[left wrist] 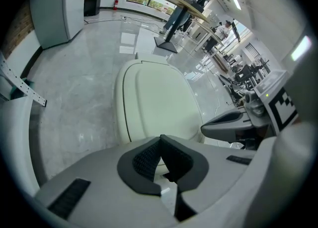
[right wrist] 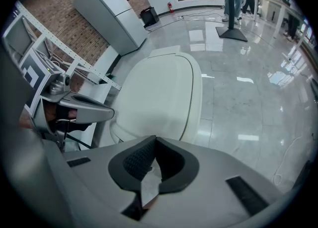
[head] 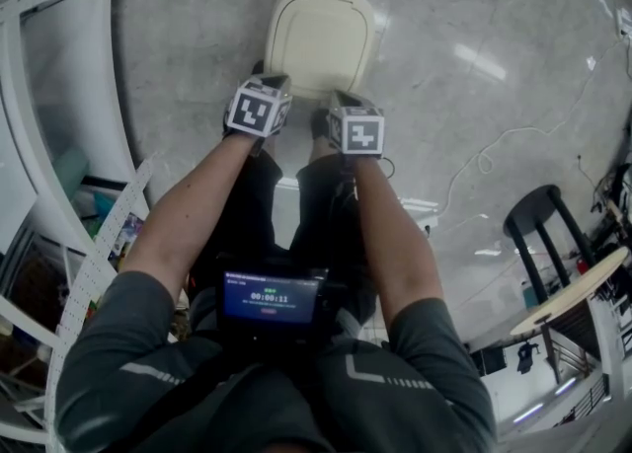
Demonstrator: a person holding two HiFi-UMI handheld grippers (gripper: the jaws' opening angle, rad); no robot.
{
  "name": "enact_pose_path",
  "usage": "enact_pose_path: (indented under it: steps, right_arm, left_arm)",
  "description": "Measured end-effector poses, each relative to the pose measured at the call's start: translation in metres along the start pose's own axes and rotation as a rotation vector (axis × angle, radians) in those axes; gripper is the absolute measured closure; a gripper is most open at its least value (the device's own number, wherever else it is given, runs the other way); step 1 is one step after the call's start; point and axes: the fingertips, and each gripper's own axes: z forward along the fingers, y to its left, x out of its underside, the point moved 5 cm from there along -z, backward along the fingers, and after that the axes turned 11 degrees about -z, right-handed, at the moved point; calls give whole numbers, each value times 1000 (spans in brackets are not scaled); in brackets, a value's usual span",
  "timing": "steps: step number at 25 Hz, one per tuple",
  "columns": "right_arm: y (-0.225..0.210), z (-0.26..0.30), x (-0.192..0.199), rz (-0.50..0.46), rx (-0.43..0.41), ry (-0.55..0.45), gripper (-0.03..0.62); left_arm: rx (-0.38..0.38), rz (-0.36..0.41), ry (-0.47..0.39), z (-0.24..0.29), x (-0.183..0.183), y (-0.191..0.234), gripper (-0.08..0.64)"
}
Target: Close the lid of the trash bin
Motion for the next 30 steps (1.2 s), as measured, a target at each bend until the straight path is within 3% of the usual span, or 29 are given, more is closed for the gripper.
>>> enact_pose_path:
  steps: [6,15,18,27,30]
  right_arm:
    - [-6,-32,-17,-16,23,-56,580]
    - [-11,-110,-71,1,6,-243,580]
    - [-8,-141,-89,-29,-32,-308,580]
    - [-11,-241,-153,-57,2,-508,581]
    - [-9,-281,-169,-70,-22,-600,581]
  left_arm:
    - [-1,111,-70,-40,-34,-26,563]
    - [-4,126,-162,-106,-70,-58,563]
    - [8,117,-250,-132,-90,-71,563]
    - [57,160,-510,-229,-140,-102,563]
    - [80,159,-574,-263,-152,-114,563]
